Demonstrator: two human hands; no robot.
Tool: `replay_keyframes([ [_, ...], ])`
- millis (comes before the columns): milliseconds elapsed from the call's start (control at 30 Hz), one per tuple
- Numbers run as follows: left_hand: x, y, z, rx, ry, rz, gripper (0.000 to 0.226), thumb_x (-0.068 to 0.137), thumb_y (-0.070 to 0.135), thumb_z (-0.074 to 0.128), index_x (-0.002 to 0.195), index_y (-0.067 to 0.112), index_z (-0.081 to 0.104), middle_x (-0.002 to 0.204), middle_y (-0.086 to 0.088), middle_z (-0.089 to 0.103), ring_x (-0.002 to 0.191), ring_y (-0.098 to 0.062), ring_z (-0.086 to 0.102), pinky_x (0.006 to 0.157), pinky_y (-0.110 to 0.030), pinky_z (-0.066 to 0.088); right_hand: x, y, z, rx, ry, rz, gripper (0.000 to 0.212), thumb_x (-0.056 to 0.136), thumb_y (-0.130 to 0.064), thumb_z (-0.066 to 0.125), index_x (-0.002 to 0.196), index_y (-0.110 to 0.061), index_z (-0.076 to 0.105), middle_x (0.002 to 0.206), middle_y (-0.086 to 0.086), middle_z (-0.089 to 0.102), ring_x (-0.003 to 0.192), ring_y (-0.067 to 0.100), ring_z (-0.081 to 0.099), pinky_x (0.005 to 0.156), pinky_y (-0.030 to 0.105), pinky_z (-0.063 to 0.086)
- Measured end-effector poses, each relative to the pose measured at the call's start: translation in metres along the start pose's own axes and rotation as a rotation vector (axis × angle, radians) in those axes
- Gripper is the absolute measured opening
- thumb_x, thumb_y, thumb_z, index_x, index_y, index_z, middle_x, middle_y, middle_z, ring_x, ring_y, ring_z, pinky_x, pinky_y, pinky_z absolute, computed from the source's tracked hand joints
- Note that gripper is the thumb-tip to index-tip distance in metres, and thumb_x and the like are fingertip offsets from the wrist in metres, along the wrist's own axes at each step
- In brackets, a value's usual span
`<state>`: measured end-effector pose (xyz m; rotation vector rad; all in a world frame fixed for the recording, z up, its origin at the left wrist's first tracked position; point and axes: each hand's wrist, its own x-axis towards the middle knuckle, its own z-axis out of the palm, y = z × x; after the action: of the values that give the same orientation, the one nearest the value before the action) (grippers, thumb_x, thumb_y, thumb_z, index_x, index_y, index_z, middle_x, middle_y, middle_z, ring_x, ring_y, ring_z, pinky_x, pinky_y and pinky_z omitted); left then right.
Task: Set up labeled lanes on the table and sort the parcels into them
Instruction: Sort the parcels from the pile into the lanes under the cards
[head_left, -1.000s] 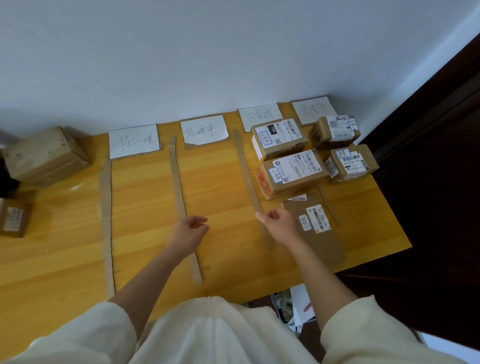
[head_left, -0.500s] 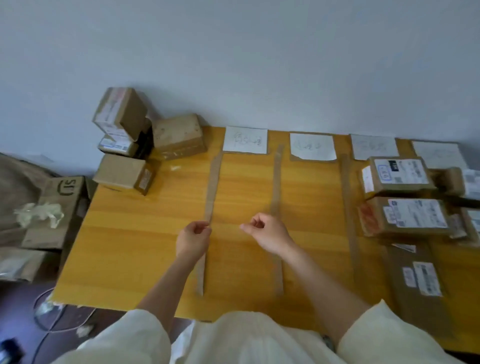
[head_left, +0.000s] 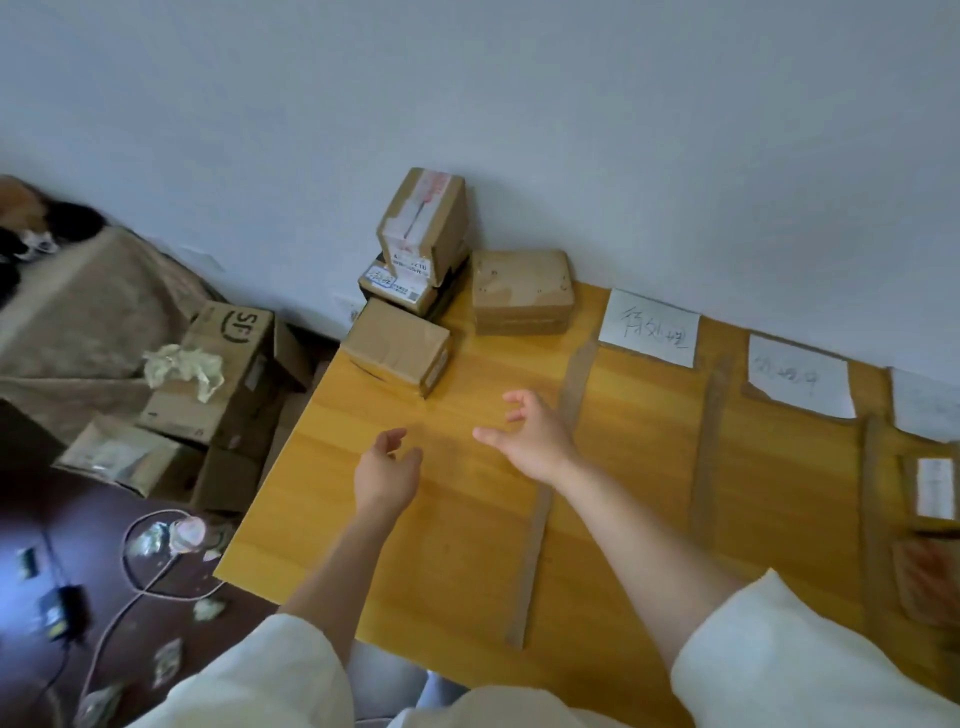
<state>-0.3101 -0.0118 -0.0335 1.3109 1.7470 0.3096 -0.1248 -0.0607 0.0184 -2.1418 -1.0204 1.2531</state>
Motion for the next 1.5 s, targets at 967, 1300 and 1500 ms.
replay_keyframes([
  [967, 0.061, -0.022, -0.021, 0.096, 0.035, 0.067, 0.043, 0.086, 0.022, 0.057, 0.129, 0.028, 0.056, 0.128, 0.007, 0.060, 0.123, -0.018, 0.050, 0.088, -0.030, 0.046, 0.100, -0.082, 0.061, -0.262, 0.074, -0.104, 0.116, 0.058, -0.041, 0.091, 0.149, -0.013, 0.024, 0.145, 0.005, 0.034, 0.131, 0.022, 0.043, 0.106, 0.033, 0.039],
  [1300, 0.048, -0.012, -0.021, -0.016, -0.045, 0.006, 0.047, 0.090, 0.024, 0.059, 0.136, 0.022, 0.051, 0.131, -0.001, 0.059, 0.118, -0.021, 0.055, 0.083, -0.025, 0.042, 0.057, -0.058, 0.028, 0.088, 0.067, -0.046, 0.112, 0.046, -0.053, 0.087, 0.139, -0.025, 0.030, 0.131, -0.003, 0.046, 0.118, 0.016, 0.049, 0.100, 0.036, 0.047],
  [1500, 0.021, -0.001, -0.013, -0.096, -0.115, 0.000, 0.047, 0.089, 0.028, 0.060, 0.135, 0.022, 0.050, 0.132, -0.004, 0.058, 0.118, -0.024, 0.056, 0.098, -0.039, 0.047, 0.019, -0.039, -0.009, 0.223, 0.129, -0.080, 0.105, 0.060, -0.040, 0.090, 0.143, -0.023, 0.028, 0.127, -0.009, 0.042, 0.114, 0.009, 0.046, 0.082, 0.016, 0.037],
])
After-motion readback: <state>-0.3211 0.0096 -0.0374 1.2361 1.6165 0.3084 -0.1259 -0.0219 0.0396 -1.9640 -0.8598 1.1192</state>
